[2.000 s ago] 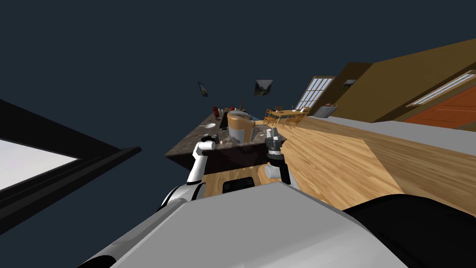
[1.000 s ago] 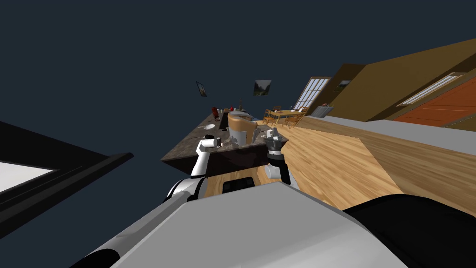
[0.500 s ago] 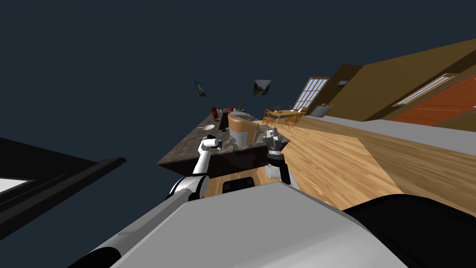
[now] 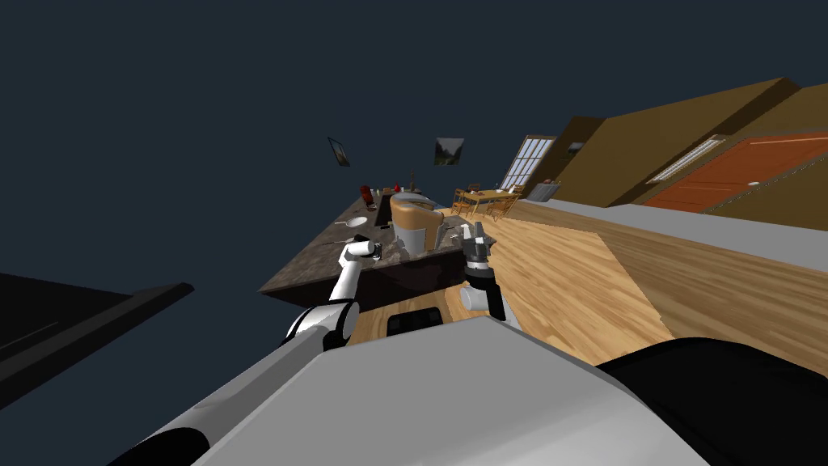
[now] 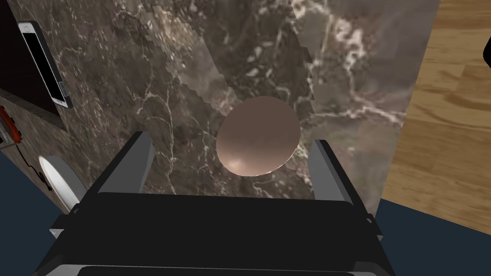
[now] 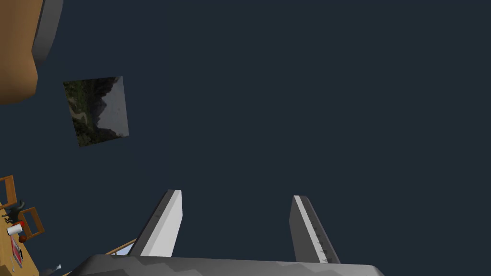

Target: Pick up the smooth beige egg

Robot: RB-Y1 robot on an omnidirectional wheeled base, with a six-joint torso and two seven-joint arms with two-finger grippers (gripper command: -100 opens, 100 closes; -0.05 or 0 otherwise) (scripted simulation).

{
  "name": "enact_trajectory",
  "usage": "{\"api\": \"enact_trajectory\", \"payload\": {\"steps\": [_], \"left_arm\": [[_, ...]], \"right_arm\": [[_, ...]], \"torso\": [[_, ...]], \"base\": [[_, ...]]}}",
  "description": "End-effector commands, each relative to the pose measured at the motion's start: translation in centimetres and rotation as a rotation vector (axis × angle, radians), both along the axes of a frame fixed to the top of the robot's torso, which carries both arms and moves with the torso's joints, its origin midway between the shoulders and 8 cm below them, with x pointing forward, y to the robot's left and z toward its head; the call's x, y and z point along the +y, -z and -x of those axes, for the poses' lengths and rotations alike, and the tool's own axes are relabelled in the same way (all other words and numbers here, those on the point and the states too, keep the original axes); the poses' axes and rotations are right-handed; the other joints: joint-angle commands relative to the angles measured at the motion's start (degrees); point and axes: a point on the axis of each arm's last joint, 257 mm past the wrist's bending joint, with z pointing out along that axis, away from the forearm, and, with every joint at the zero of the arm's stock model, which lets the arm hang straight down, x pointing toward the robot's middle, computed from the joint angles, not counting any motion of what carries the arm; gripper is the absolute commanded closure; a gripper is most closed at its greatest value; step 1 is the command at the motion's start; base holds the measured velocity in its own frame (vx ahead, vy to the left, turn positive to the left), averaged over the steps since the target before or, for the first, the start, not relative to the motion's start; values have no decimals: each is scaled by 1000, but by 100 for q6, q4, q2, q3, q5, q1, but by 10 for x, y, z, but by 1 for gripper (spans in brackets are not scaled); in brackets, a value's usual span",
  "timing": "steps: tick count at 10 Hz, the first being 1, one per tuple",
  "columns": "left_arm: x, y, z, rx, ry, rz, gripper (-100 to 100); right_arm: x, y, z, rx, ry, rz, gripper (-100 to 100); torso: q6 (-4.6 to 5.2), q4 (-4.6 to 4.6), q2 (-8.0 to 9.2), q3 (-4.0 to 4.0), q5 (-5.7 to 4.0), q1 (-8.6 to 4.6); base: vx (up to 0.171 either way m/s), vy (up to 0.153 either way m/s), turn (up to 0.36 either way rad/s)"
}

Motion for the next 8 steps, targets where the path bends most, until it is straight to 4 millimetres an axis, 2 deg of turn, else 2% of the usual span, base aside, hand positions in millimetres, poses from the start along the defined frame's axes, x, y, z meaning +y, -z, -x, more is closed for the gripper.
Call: {"api": "enact_trajectory", "payload": {"steps": [1, 2, 3, 7, 8], "left_arm": [[15, 4, -4, 0, -19, -1, -100], [29, 5, -8, -2, -34, -1, -100], [29, 6, -7, 0, -35, -1, -100], [84, 10, -17, -6, -104, 3, -100], [84, 11, -17, -5, -105, 3, -100]], "right_arm": [[0, 0, 0, 0, 0, 0, 0], [0, 0, 0, 0, 0, 0, 0], [0, 0, 0, 0, 0, 0, 0], [0, 0, 0, 0, 0, 0, 0], [0, 0, 0, 0, 0, 0, 0]], "torso": [[0, 0, 0, 0, 0, 0], [1, 0, -1, -1, 1, 3], [3, 0, 1, 1, 0, 0], [1, 0, 2, 1, -1, -3], [1, 1, 3, 2, -1, -4]], "base": [[-34, -23, -98], [-46, -31, -196], [-33, -25, -54], [-40, -39, -151], [-32, -29, -37]]}}
